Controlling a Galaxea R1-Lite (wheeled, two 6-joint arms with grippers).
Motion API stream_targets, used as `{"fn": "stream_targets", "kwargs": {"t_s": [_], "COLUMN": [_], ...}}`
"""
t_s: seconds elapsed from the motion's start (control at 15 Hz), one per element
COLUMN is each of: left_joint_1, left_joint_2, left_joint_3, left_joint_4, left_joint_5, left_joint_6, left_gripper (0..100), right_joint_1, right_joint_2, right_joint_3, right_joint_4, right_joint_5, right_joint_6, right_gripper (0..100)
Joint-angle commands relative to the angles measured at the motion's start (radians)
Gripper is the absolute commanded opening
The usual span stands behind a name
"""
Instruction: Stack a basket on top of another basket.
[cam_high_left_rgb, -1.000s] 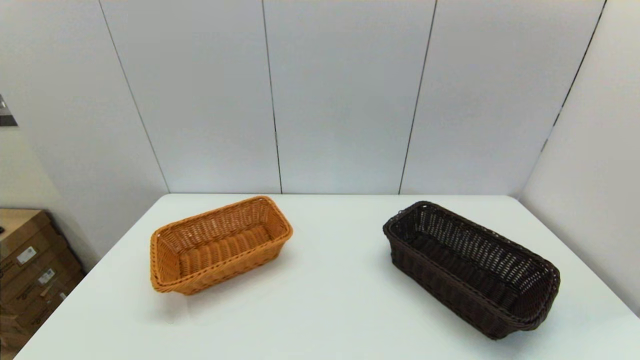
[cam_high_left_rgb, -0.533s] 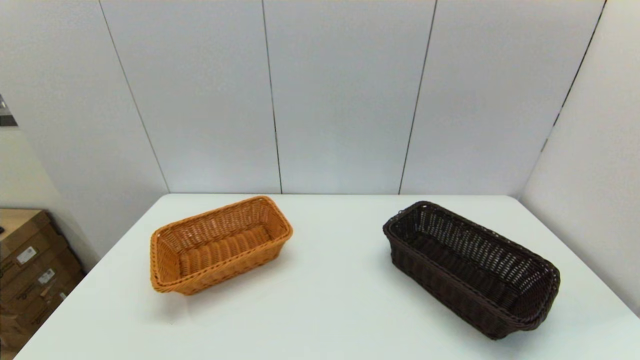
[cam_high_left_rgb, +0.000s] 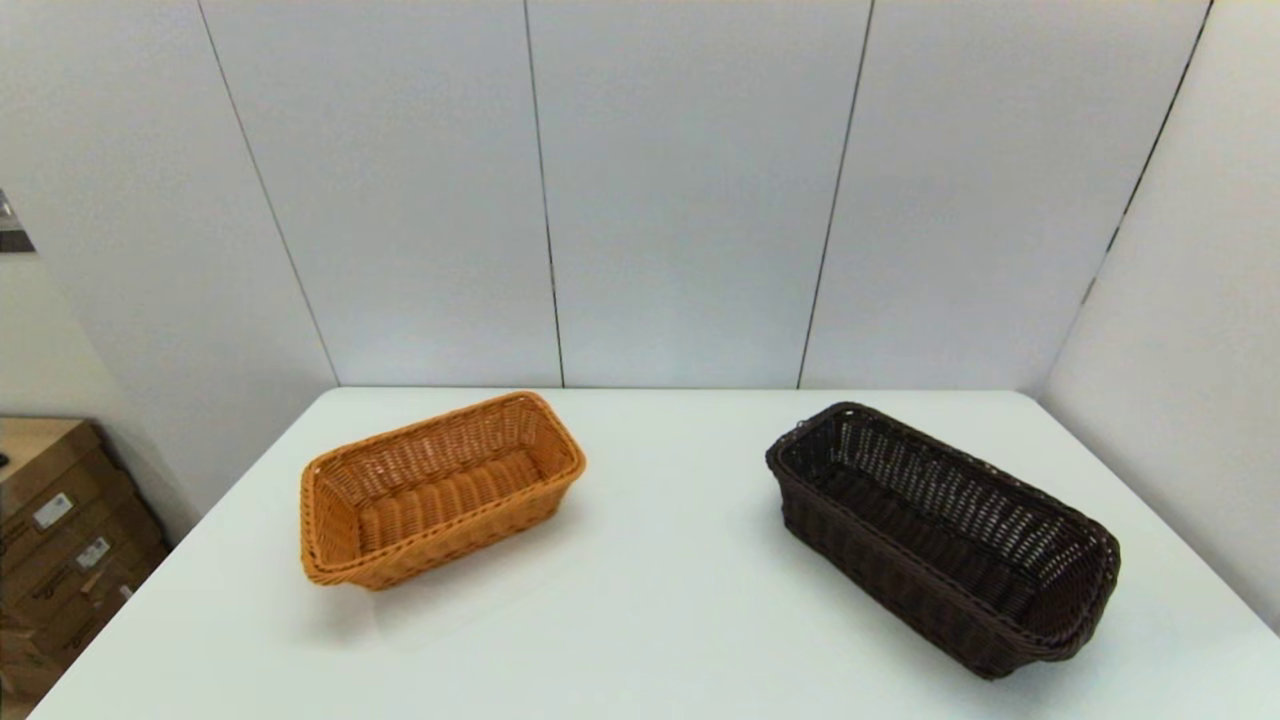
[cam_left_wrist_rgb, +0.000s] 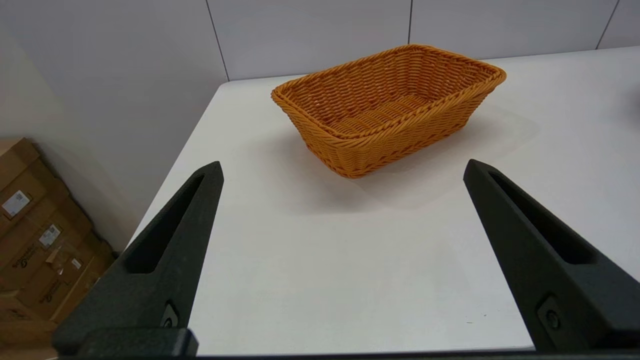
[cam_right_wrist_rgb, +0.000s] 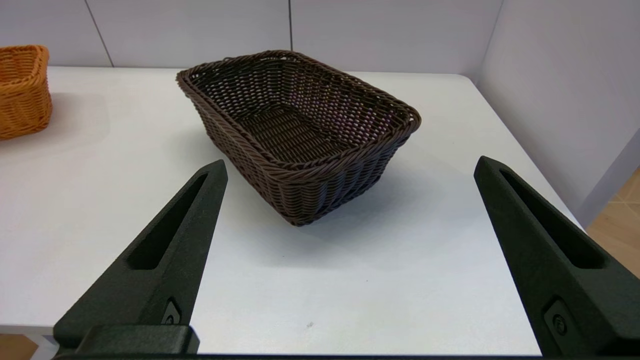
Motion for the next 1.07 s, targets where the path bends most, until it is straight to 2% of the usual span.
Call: {"fn": "stream_targets", "kwargs": {"t_s": [0.07, 0.4, 0.67, 1.07], "left_joint_1": [0.000, 0.000, 0.000, 0.000], "left_joint_2": [0.000, 0.000, 0.000, 0.000], "left_joint_3": [0.003, 0.000, -0.035, -0.037], "left_joint_4": [0.000, 0.007, 0.099, 0.104], "left_joint_5": [0.001, -0.033, -0.047, -0.044], "left_joint_6": [0.017, 0.036, 0.082, 0.060], "left_gripper": [100, 100, 100, 100], "right_joint_1": [0.000, 0.000, 0.000, 0.000], "right_joint_2": [0.000, 0.000, 0.000, 0.000], "right_joint_3": [0.002, 0.000, 0.000, 0.000], "right_joint_4": [0.000, 0.000, 0.000, 0.000], "right_joint_5": [0.001, 0.001, 0.001, 0.001], "right_joint_6": [0.000, 0.000, 0.000, 0.000], "right_gripper": [100, 100, 100, 100]}}
